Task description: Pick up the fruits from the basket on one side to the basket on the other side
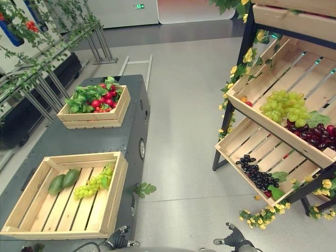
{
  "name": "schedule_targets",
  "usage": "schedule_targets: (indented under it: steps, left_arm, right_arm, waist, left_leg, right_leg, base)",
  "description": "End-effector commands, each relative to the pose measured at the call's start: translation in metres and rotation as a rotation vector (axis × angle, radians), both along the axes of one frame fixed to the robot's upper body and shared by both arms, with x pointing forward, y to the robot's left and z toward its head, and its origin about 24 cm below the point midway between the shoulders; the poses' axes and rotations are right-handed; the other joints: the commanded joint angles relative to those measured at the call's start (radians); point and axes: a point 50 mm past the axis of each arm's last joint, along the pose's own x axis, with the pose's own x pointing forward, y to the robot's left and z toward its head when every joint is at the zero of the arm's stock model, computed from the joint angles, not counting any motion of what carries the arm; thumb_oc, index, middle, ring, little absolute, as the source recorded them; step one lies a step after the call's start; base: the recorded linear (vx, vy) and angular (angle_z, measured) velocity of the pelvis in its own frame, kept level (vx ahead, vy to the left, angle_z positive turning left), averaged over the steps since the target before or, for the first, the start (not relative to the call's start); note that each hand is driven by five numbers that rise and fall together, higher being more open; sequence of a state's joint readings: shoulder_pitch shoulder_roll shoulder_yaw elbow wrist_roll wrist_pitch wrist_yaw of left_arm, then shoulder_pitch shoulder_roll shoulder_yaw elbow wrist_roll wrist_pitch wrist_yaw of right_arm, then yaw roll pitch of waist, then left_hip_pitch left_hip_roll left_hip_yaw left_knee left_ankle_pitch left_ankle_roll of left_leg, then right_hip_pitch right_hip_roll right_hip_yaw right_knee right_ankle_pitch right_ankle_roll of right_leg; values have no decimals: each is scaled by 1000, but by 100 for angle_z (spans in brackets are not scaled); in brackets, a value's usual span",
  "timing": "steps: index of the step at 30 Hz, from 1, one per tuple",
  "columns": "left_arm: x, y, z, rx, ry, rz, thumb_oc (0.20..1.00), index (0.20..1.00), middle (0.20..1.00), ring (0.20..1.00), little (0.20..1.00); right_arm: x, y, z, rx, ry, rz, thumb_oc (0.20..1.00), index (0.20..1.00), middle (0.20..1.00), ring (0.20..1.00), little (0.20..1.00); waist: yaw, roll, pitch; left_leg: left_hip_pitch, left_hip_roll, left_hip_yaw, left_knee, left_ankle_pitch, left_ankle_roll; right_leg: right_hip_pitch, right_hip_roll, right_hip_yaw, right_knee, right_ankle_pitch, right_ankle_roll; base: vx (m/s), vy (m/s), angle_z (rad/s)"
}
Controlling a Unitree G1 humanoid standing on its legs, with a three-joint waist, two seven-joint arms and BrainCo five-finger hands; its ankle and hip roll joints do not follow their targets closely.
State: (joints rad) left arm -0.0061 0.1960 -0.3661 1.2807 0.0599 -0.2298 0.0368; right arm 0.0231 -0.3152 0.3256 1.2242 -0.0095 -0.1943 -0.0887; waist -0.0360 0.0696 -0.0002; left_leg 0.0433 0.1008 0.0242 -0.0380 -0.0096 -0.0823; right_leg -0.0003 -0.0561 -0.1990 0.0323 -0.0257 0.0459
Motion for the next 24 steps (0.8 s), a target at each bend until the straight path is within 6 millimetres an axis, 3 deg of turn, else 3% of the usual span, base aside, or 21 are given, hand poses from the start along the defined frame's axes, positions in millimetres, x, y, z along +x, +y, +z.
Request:
schedule_targets:
  steps: [1, 24]
  left_arm:
    - [18, 16, 7, 12, -57, 64, 1000, 1000, 1000, 1000, 1000]
    - [10, 17, 4, 15, -22, 87, 1000, 1000, 1000, 1000, 1000]
  right_arm:
    - [15, 19, -1, 49, -37, 19, 1000, 1000, 1000, 1000, 1000]
    - [14, 19, -2, 55, -33, 14, 1000, 1000, 1000, 1000, 1000]
  waist:
    - [18, -112, -4]
    - [15, -113, -2]
  left_leg:
    - [44, -74, 23, -24, -32, 51]
    - [44, -75, 22, -27, -32, 51]
  right_leg:
    - [46, -58, 120, -49, 59, 81]
    - [45, -59, 122, -52, 62, 82]
  base:
    - [0, 0, 0]
    - [0, 0, 0]
